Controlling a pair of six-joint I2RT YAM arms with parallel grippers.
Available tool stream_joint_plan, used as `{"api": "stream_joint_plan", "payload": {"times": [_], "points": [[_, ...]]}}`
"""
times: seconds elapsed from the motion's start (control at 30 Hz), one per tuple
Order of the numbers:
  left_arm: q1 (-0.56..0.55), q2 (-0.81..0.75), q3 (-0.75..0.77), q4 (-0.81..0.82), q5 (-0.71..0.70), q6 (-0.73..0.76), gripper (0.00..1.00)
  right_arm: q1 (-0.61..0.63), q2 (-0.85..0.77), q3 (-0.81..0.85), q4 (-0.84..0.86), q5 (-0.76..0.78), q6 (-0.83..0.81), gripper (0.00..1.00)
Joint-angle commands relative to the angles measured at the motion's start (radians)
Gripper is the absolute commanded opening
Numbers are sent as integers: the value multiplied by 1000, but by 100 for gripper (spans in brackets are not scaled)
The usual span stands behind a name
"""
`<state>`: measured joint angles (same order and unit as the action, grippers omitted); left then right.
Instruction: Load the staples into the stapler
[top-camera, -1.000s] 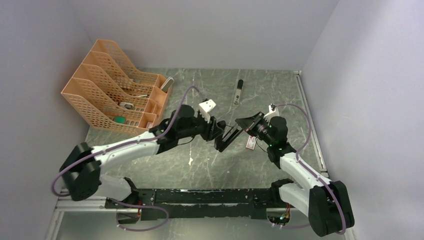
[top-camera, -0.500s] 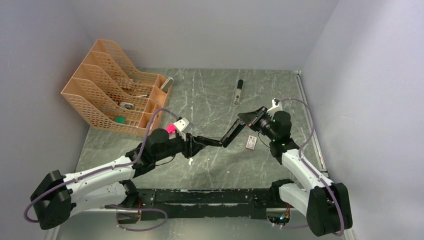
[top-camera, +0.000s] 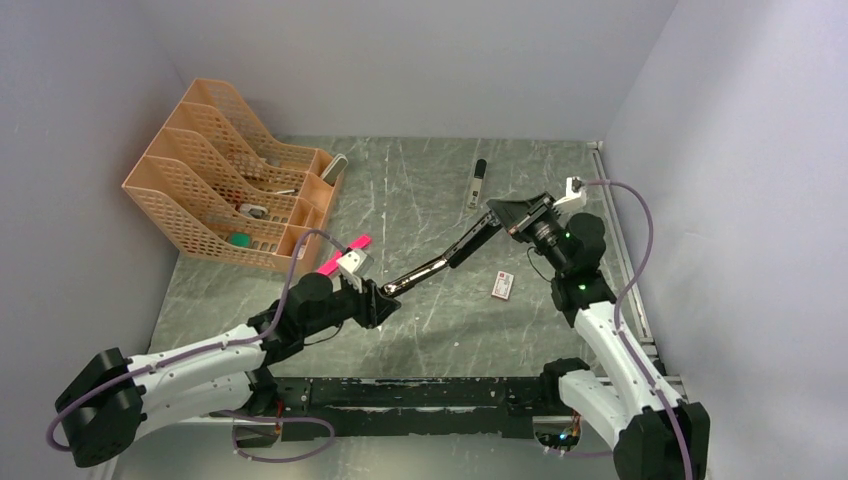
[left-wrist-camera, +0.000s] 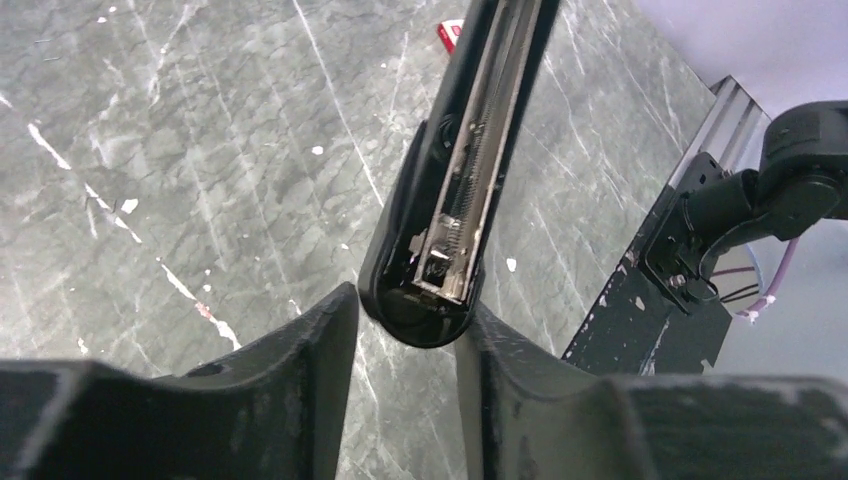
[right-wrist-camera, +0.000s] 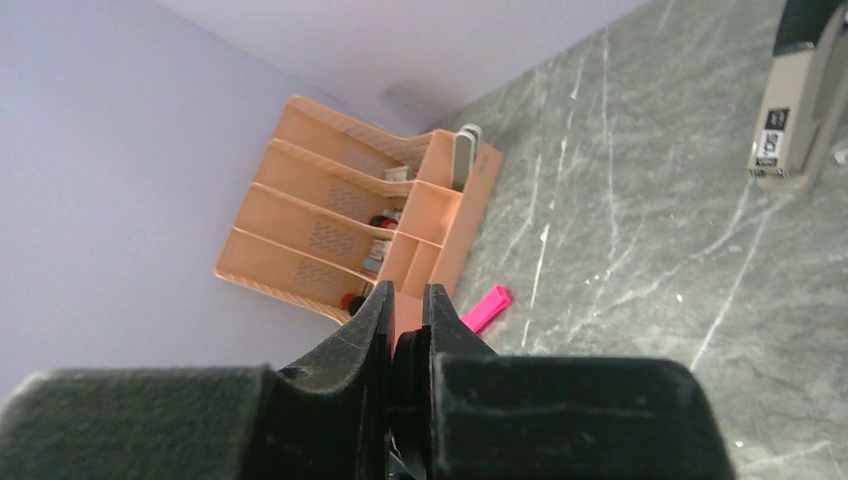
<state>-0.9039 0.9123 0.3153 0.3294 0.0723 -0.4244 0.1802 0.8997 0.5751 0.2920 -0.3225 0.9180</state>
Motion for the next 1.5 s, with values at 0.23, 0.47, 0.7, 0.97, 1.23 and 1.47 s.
{"api": "stream_joint_plan", "payload": {"times": [0.23, 0.47, 0.7, 0.97, 1.23, 1.47], "points": [[10, -95, -41, -31, -69, -57, 61, -10, -91, 75, 19, 20, 50, 0], [10, -62, 93, -18, -58, 66, 67, -10, -96, 51, 22, 6, 61, 0], [4, 68, 207, 147, 81, 288, 68, -10, -77, 25, 38, -44, 73, 0], [-25, 231, 325, 155, 206, 434, 82, -10, -76, 19, 51, -78, 72, 0], [-33, 336, 370, 186, 249, 482, 83, -10, -71, 18, 65, -111, 80, 0], [-39, 425, 412, 208, 272, 478, 68, -10, -71, 16, 66, -114, 83, 0]]}}
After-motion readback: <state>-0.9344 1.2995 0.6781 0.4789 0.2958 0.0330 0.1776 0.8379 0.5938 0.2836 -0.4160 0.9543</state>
